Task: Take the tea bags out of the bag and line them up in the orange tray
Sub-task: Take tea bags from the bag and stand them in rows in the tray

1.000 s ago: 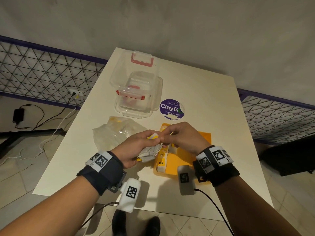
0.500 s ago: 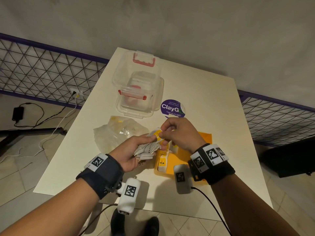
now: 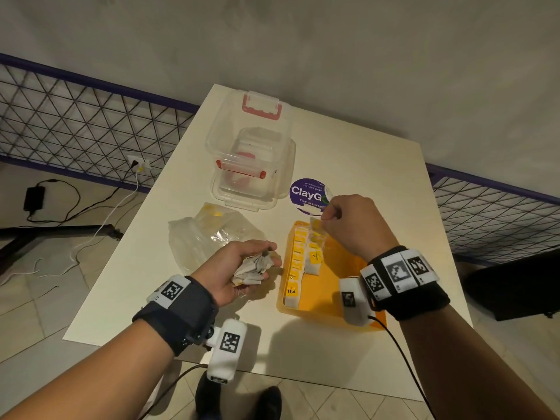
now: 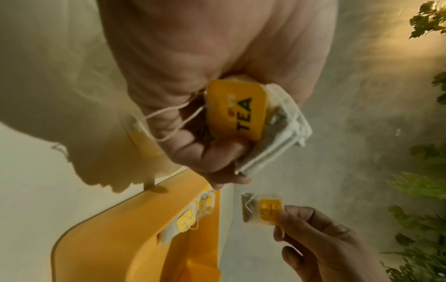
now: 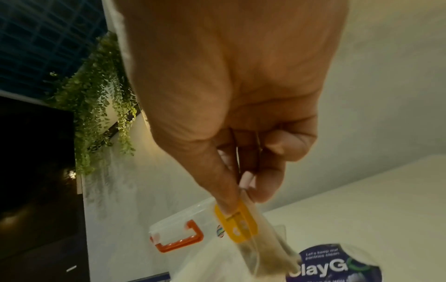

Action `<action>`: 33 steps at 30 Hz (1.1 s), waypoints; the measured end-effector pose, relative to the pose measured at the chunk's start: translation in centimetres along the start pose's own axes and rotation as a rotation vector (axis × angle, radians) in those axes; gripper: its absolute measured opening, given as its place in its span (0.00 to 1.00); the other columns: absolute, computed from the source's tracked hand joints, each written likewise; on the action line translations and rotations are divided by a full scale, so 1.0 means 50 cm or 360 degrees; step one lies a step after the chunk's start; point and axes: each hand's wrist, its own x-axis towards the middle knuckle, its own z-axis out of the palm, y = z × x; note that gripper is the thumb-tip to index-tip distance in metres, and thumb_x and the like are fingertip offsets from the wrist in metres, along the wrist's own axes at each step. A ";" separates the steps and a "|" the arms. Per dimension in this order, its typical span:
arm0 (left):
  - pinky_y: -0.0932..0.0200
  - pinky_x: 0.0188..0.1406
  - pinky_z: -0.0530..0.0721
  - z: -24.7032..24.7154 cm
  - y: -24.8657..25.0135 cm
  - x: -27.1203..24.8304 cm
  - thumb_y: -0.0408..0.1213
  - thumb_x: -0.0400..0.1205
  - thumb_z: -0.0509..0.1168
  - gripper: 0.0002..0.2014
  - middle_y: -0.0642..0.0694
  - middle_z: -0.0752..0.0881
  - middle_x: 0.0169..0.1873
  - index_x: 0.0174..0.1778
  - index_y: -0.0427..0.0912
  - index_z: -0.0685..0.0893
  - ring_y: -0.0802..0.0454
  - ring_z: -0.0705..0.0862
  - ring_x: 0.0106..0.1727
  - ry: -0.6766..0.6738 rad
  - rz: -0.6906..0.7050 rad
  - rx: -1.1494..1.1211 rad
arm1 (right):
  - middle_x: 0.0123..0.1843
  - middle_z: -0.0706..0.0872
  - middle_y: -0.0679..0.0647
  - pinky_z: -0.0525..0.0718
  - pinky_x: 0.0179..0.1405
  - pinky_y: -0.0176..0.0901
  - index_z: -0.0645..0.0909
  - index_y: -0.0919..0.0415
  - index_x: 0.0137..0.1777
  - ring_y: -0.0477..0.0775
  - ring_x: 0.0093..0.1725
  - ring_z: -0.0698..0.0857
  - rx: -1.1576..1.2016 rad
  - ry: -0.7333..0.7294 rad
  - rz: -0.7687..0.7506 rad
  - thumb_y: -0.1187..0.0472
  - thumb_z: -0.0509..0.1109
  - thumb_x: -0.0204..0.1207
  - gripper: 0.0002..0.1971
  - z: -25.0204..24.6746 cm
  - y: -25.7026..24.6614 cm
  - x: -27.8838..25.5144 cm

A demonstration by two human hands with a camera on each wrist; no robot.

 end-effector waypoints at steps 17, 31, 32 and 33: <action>0.68 0.13 0.67 -0.008 -0.015 0.007 0.37 0.85 0.61 0.14 0.35 0.86 0.52 0.63 0.37 0.83 0.49 0.79 0.26 0.0125 0.0008 0.0088 | 0.38 0.90 0.57 0.85 0.39 0.49 0.86 0.70 0.37 0.53 0.38 0.86 0.0326 -0.0182 0.0185 0.72 0.74 0.69 0.02 0.000 0.082 -0.002; 0.68 0.14 0.66 0.001 -0.011 -0.003 0.36 0.85 0.62 0.12 0.36 0.87 0.47 0.61 0.37 0.83 0.49 0.78 0.25 0.0139 -0.0004 0.0042 | 0.36 0.90 0.70 0.88 0.37 0.51 0.84 0.66 0.42 0.60 0.34 0.92 0.0510 -0.0855 0.0358 0.72 0.71 0.77 0.04 0.060 0.113 -0.011; 0.68 0.14 0.66 0.002 -0.011 -0.004 0.36 0.85 0.62 0.12 0.36 0.87 0.47 0.61 0.36 0.82 0.49 0.78 0.25 0.0134 -0.0006 0.0034 | 0.34 0.90 0.68 0.87 0.36 0.49 0.85 0.66 0.42 0.61 0.36 0.93 0.0511 -0.0897 0.0383 0.72 0.71 0.76 0.04 0.068 0.113 -0.011; 0.68 0.14 0.66 0.002 -0.011 -0.005 0.36 0.85 0.61 0.11 0.36 0.87 0.46 0.60 0.36 0.82 0.49 0.78 0.25 0.0127 -0.0010 0.0021 | 0.32 0.90 0.64 0.85 0.32 0.45 0.85 0.65 0.42 0.60 0.36 0.93 0.0501 -0.0917 0.0412 0.72 0.72 0.76 0.04 0.075 0.113 -0.012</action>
